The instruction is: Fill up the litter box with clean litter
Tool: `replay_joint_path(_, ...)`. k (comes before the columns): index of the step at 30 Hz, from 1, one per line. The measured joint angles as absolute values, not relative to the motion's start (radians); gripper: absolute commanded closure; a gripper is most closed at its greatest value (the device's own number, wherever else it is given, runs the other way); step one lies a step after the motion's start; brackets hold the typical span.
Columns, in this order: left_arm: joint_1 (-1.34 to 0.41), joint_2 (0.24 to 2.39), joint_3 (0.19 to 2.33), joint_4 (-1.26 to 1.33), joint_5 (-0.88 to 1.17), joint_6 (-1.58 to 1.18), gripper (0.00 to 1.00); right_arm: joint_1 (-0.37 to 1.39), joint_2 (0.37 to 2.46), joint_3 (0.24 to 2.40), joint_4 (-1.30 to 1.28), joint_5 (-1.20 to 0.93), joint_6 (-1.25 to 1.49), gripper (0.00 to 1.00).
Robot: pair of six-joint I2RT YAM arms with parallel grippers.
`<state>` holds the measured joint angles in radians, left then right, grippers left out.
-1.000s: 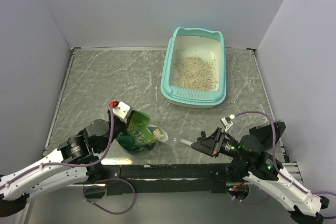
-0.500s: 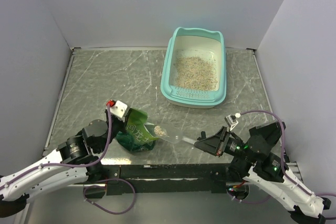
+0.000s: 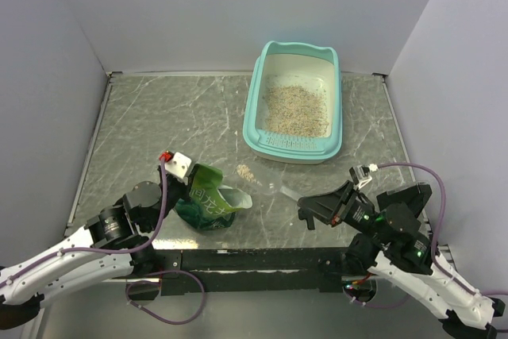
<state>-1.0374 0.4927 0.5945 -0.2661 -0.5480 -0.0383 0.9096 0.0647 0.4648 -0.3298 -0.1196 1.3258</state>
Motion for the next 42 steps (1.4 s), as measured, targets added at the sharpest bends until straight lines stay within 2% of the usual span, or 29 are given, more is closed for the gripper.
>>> replay_joint_path(8,-1.037,0.489,0.595,-0.267,-0.548,-0.038,0.99,0.910,0.144,0.403,-0.113,0.044,1.345,1.00)
replay_joint_path(17,-1.037,0.479,0.595,-0.267,-0.547,-0.038,0.99,0.899,0.408,0.406,0.063,0.251,1.298,1.00)
replay_joint_path(22,-1.037,0.479,0.595,-0.267,-0.547,-0.038,0.99,0.798,0.545,0.478,0.051,0.340,1.255,1.00)
replay_joint_path(30,-1.016,0.479,0.595,-0.267,-0.534,-0.038,0.99,0.537,0.812,0.735,-0.064,0.374,1.110,1.00)
replay_joint_path(36,-1.008,0.473,0.595,-0.267,-0.518,-0.038,0.99,0.479,1.081,0.964,-0.208,0.421,0.871,1.00)
replay_joint_path(42,-1.003,0.473,0.595,-0.268,-0.503,-0.039,0.99,0.417,1.401,1.354,-0.486,0.387,0.642,1.00)
